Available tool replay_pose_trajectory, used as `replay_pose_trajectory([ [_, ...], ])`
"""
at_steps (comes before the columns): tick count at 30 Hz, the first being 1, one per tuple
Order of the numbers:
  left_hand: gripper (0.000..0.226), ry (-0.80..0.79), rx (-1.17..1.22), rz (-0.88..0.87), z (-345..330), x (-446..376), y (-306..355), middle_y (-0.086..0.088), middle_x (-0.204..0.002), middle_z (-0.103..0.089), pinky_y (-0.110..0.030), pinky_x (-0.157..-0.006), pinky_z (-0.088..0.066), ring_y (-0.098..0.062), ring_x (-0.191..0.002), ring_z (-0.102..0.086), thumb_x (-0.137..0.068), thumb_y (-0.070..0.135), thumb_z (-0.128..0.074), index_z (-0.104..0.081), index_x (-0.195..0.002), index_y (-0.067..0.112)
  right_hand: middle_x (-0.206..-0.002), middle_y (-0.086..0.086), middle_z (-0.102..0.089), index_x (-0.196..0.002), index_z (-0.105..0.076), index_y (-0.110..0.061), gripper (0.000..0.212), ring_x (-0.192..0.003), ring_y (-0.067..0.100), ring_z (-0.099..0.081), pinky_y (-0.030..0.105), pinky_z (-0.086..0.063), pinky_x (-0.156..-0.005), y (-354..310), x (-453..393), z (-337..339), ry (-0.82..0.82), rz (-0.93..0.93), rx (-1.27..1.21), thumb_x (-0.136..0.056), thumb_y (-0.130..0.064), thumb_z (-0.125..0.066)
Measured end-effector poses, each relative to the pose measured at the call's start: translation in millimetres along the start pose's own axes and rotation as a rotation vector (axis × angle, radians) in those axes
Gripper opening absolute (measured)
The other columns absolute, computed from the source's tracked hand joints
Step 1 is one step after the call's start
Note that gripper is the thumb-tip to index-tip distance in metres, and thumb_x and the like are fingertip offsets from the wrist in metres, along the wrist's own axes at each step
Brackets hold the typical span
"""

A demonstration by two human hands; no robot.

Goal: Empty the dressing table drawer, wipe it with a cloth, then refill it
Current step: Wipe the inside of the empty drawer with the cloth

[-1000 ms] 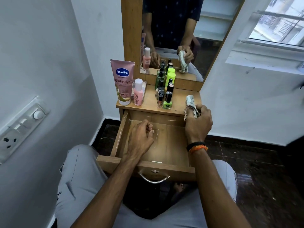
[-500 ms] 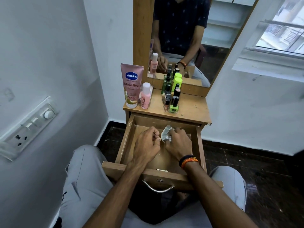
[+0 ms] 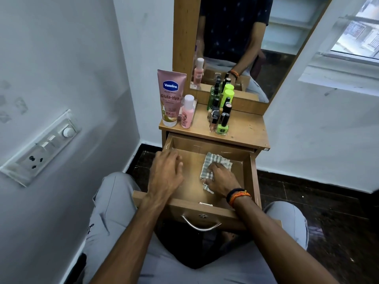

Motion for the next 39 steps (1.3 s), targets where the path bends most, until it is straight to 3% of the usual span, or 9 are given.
replay_pose_trajectory([
  [5,0.025,0.030,-0.065,0.127,19,-2,-30,-0.009,-0.118,-0.058,-0.041,-0.094,-0.049,-0.025,-0.109,-0.050,-0.087,0.001,-0.060,-0.064,-0.110,0.010,-0.154,0.003,-0.039,-0.119,-0.056,-0.020,0.032,-0.138,0.023,-0.041,0.037,-0.039,-0.108,-3,-2,-1,-0.087,0.119,0.048,-0.091,-0.030,-0.068],
  [9,0.032,0.062,0.247,0.336,29,-1,-33,-0.001,-0.115,-0.058,-0.029,-0.088,-0.046,-0.014,-0.105,-0.053,-0.088,-0.008,-0.051,-0.063,-0.107,0.015,-0.150,0.000,-0.044,-0.117,-0.053,-0.027,0.030,-0.126,0.025,-0.052,0.040,-0.046,-0.101,-18,-2,-7,-0.205,0.283,0.107,-0.091,-0.030,-0.068],
  [13,0.042,0.057,0.360,0.504,34,-2,-39,0.004,-0.127,-0.060,-0.033,-0.099,-0.045,-0.008,-0.112,-0.052,-0.093,-0.005,-0.046,-0.061,-0.124,0.019,-0.156,-0.006,-0.038,-0.125,-0.053,-0.030,0.036,-0.131,0.024,-0.049,0.042,-0.048,-0.099,-40,-9,-14,-0.241,0.450,0.170,-0.092,-0.034,-0.065],
  [18,0.042,-0.044,0.322,0.454,30,-2,-39,0.005,-0.127,-0.060,-0.025,-0.090,-0.039,-0.004,-0.107,-0.050,-0.097,-0.003,-0.043,-0.061,-0.129,0.017,-0.157,0.003,-0.038,-0.150,-0.037,-0.024,0.059,-0.138,0.025,-0.042,0.043,-0.043,-0.109,-48,-34,-5,-0.083,0.337,0.193,-0.097,-0.039,-0.058],
  [21,0.039,-0.072,0.389,0.493,28,-4,-47,0.009,-0.126,-0.063,-0.031,-0.100,-0.046,-0.007,-0.114,-0.056,-0.100,0.001,-0.043,-0.065,-0.124,0.022,-0.155,0.005,-0.041,-0.150,-0.037,-0.019,0.064,-0.138,0.028,-0.040,0.042,-0.041,-0.110,-42,-40,-2,-0.015,0.213,0.237,-0.096,-0.048,-0.054],
  [26,0.039,-0.246,0.449,0.472,31,-3,-47,0.010,-0.131,-0.063,-0.035,-0.100,-0.047,-0.006,-0.115,-0.057,-0.102,0.007,-0.043,-0.063,-0.129,0.029,-0.147,0.004,-0.045,-0.147,-0.045,-0.024,0.066,-0.131,0.026,-0.042,0.044,-0.047,-0.103,-52,-20,-18,-0.091,0.377,0.309,-0.091,-0.059,-0.057],
  [30,0.040,-0.379,0.345,0.357,34,-3,-39,0.005,-0.135,-0.060,-0.042,-0.102,-0.048,-0.012,-0.119,-0.056,-0.104,0.015,-0.045,-0.050,-0.142,0.030,-0.153,0.006,-0.039,-0.150,-0.040,-0.025,0.068,-0.136,0.027,-0.038,0.046,-0.040,-0.110,-70,-29,-23,-0.081,0.515,0.353,-0.093,-0.060,-0.052],
  [35,0.056,-0.441,0.287,0.303,41,1,-45,0.002,-0.144,-0.056,-0.039,-0.106,-0.044,-0.018,-0.129,-0.053,-0.101,0.007,-0.044,-0.037,-0.151,0.031,-0.163,0.009,-0.024,-0.156,-0.026,-0.016,0.069,-0.148,0.029,-0.025,0.044,-0.026,-0.121,-64,-52,-19,-0.046,0.393,0.320,-0.101,-0.055,-0.040],
  [39,0.057,-0.423,0.235,0.290,41,3,-48,0.000,-0.147,-0.054,-0.044,-0.111,-0.040,-0.021,-0.134,-0.051,-0.102,0.007,-0.044,-0.035,-0.153,0.028,-0.159,0.009,-0.033,-0.153,-0.034,-0.017,0.067,-0.141,0.030,-0.035,0.044,-0.037,-0.112,-59,-42,-17,-0.023,0.351,0.303,-0.100,-0.057,-0.041],
])
Point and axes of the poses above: each hand's wrist, its own x-axis away from the middle knuckle, its own z-axis out of the back of the hand, y = z × x, the point moved 2 cm from there along -x, towards the middle knuckle
